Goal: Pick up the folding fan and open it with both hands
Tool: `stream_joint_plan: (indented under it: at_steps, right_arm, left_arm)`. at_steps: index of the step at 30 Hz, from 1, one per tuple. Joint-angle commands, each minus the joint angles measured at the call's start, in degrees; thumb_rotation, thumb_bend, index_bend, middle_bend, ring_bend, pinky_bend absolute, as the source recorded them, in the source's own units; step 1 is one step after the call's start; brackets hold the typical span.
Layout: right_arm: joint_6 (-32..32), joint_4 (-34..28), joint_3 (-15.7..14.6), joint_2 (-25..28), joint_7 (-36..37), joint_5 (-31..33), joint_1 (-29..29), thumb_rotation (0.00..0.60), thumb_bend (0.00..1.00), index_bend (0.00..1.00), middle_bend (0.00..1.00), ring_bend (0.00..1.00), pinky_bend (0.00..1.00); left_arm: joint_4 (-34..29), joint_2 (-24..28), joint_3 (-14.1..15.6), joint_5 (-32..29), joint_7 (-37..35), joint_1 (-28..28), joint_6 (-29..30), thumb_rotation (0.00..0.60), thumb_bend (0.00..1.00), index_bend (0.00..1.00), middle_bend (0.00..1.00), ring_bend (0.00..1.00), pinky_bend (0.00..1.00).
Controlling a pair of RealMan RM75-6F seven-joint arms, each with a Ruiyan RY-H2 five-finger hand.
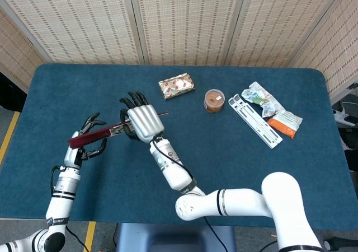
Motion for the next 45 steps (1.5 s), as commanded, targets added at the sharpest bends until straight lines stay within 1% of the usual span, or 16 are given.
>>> stream_joint_plan:
  at_steps: [1, 9, 15, 19, 21, 24, 26, 28, 29, 31, 34, 40, 45]
  right_arm:
    - [1.81, 1.74, 0.31, -1.78, -1.24, -0.37, 0.94, 0.600, 0.65, 0.70, 0.16, 0.00, 0.00]
    - [3.21, 4.29, 1.74, -5.17, -3.12, 0.02, 2.77, 0.600, 0.65, 0.71, 0.16, 0.00, 0.00]
    - [3.77, 5.87, 2.03, -7.12, -4.04, -0.53, 3.58, 0.600, 0.65, 0.70, 0.16, 0.00, 0.00]
    - [4.11, 6.53, 2.18, -7.80, -4.14, -1.33, 3.62, 0.600, 0.65, 0.71, 0.16, 0.00, 0.00]
    - [4.15, 6.55, 2.42, -7.81, -4.05, -1.54, 3.47, 0.600, 0.65, 0.71, 0.16, 0.00, 0.00]
    - [4.07, 6.42, 2.79, -7.55, -3.81, -1.69, 2.99, 0.600, 0.65, 0.70, 0.16, 0.00, 0.00]
    - [3.99, 6.19, 3.00, -7.28, -3.53, -1.78, 2.61, 0.600, 0.65, 0.70, 0.16, 0.00, 0.00]
    - [3.98, 5.97, 3.05, -6.99, -3.42, -1.97, 2.25, 0.600, 0.65, 0.70, 0.16, 0.00, 0.00]
    - [3.95, 5.89, 3.04, -6.79, -3.45, -2.10, 2.04, 0.600, 0.65, 0.70, 0.16, 0.00, 0.00]
    - [3.91, 5.61, 3.12, -6.47, -3.38, -2.21, 1.72, 0.600, 0.65, 0.70, 0.16, 0.00, 0.00]
    - [3.86, 4.70, 3.24, -5.47, -3.16, -2.58, 0.92, 0.600, 0.65, 0.70, 0.16, 0.00, 0.00]
    - [4.13, 2.38, 2.68, -2.59, -2.93, -3.61, -1.36, 0.600, 0.65, 0.70, 0.16, 0.00, 0.00]
    - [3.86, 0.62, 1.77, 0.23, -3.36, -4.00, -3.31, 0.600, 0.65, 0.70, 0.16, 0.00, 0.00]
  left_arm:
    - [-0.08, 0.15, -0.07, -0.24, 0.07, 0.01, -0.33, 0.600, 0.40, 0.31, 0.06, 0.00, 0.07]
    - [-0.34, 0.09, -0.78, -1.31, 0.54, -0.10, -0.82, 0.600, 0.40, 0.32, 0.05, 0.00, 0.07]
    - [-0.55, -0.31, -1.46, -2.15, 1.03, 0.00, -0.33, 0.600, 0.41, 0.32, 0.06, 0.00, 0.07]
    - [-0.64, -0.27, -1.75, -2.47, 1.03, 0.11, -0.36, 0.600, 0.41, 0.38, 0.09, 0.00, 0.07]
    - [-0.49, -0.35, -1.87, -2.66, 1.23, 0.17, -0.21, 0.600, 0.44, 0.42, 0.13, 0.00, 0.06]
    - [-0.19, -0.83, -2.34, -3.05, 1.74, 0.26, 0.58, 0.600, 0.53, 0.53, 0.30, 0.02, 0.05]
    - [-0.12, -1.22, -2.70, -3.40, 2.08, 0.25, 1.07, 0.600, 0.61, 0.62, 0.49, 0.10, 0.04]
    - [-0.03, -1.59, -3.01, -3.76, 2.53, 0.20, 1.45, 0.600, 0.68, 0.67, 0.61, 0.17, 0.04]
    - [0.04, -1.87, -3.17, -4.03, 3.08, 0.17, 1.78, 0.600, 0.71, 0.70, 0.65, 0.20, 0.04]
    - [0.16, -2.30, -3.39, -4.40, 3.88, 0.11, 2.26, 0.600, 0.73, 0.72, 0.67, 0.22, 0.04]
    - [0.59, -2.83, -3.80, -4.61, 5.02, 0.06, 3.13, 0.600, 0.74, 0.74, 0.69, 0.23, 0.04]
    - [1.94, -3.09, -4.38, -4.48, 6.56, 0.03, 4.15, 0.600, 0.73, 0.74, 0.69, 0.23, 0.04]
    - [5.21, -3.18, -4.29, -3.00, 9.19, -0.31, 5.39, 0.600, 0.72, 0.73, 0.68, 0.23, 0.04]
